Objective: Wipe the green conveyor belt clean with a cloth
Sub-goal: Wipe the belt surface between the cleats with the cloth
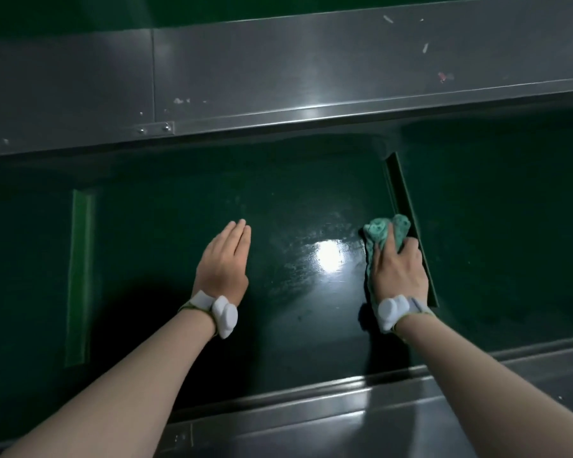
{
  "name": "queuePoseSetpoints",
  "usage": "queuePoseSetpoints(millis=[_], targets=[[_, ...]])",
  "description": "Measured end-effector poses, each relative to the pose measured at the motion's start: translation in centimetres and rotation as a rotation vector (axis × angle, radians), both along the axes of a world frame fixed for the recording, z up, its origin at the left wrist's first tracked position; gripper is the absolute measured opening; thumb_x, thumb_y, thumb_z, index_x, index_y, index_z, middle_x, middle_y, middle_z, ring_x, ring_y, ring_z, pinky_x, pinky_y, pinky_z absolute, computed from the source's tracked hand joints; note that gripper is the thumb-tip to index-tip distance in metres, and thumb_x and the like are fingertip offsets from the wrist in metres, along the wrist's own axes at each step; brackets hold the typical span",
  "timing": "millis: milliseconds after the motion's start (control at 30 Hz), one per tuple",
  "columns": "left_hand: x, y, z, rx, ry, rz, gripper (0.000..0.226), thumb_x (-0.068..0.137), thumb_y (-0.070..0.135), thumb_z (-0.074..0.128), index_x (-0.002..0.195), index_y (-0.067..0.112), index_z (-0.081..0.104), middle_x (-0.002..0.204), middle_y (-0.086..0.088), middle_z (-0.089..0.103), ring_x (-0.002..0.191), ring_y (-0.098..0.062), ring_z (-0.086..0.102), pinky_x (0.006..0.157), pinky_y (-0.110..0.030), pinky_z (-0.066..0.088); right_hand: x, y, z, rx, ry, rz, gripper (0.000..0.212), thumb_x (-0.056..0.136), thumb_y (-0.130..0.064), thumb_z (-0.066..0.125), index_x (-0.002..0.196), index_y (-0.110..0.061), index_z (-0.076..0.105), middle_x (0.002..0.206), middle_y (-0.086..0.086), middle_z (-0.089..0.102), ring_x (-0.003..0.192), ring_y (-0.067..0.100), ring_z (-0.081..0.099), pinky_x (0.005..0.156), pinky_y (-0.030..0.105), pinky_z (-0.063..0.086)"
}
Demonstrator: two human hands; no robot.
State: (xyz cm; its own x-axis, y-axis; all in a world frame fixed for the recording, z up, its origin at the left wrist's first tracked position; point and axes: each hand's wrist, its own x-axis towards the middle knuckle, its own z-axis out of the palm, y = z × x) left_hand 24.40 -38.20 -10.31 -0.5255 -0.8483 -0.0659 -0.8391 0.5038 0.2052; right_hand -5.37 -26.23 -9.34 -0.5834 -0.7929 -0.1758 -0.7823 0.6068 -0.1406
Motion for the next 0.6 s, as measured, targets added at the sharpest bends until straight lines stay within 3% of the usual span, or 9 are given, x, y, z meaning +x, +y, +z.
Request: queuePoseSetpoints(millis=[167,333,400,467,533,600], targets=[[1.5,4.2,0.0,-0.009,0.073,0.012,0.062,0.071,-0.016,0.049,0.128,0.002,0.068,0.131,-0.016,0.065,0.12,-0.037,0.062,0.089,-0.048,0.053,1.8,4.7,0.3,0.03,-0.042,-0.065,0.06,0.106,-0.034,0.044,0.161,-0.021,0.024,0.115,0.018,0.042,0.099,0.04,0.051,0.071,0.044,0.051],[3.3,5.6,0.4,0.013,0.072,0.2,0.054,0.077,-0.009,0.051,0.126,0.006,0.068,0.13,-0.013,0.063,0.119,-0.036,0.061,0.089,-0.049,0.051,3.0,2.4,0.4,0.009,-0.026,-0.091,0.057,0.103,-0.022,0.044,0.158,-0.016,0.028,0.131,0.022,0.042,0.108,0.043,0.051,0.081,0.044,0.049],[4.5,6.3,0.0,0.015,0.074,0.227,0.053,0.078,-0.008,0.053,0.127,0.007,0.068,0.132,-0.013,0.062,0.12,-0.036,0.06,0.089,-0.05,0.051,5.8,0.7,-0.2,0.016,0.043,0.032,0.052,0.095,-0.009,0.047,0.147,-0.005,0.046,0.147,0.025,0.042,0.115,0.046,0.044,0.088,0.046,0.048],[5.1,7.0,-0.2,-0.004,0.071,0.226,0.052,0.079,-0.009,0.053,0.126,0.006,0.067,0.132,-0.015,0.062,0.119,-0.037,0.06,0.089,-0.051,0.051,10.8,-1.1,-0.8,0.006,0.029,0.288,0.05,0.088,-0.002,0.052,0.138,0.003,0.055,0.149,0.031,0.041,0.122,0.046,0.035,0.091,0.05,0.05],[4.9,6.8,0.1,-0.016,0.094,0.237,0.046,0.082,-0.002,0.049,0.124,0.005,0.068,0.131,-0.016,0.063,0.118,-0.038,0.06,0.089,-0.051,0.05,17.4,-2.7,-0.9,-0.004,-0.181,0.322,0.057,0.096,-0.007,0.049,0.152,-0.002,0.04,0.147,0.03,0.04,0.124,0.046,0.042,0.085,0.048,0.055],[4.6,6.4,0.4,0.026,0.144,0.328,0.041,0.09,0.014,0.044,0.123,0.004,0.067,0.131,-0.015,0.063,0.118,-0.037,0.06,0.092,-0.05,0.049,23.0,-3.2,-0.4,0.015,-0.287,0.363,0.06,0.099,-0.017,0.044,0.157,-0.006,0.032,0.133,0.027,0.048,0.108,0.044,0.056,0.07,0.044,0.054]])
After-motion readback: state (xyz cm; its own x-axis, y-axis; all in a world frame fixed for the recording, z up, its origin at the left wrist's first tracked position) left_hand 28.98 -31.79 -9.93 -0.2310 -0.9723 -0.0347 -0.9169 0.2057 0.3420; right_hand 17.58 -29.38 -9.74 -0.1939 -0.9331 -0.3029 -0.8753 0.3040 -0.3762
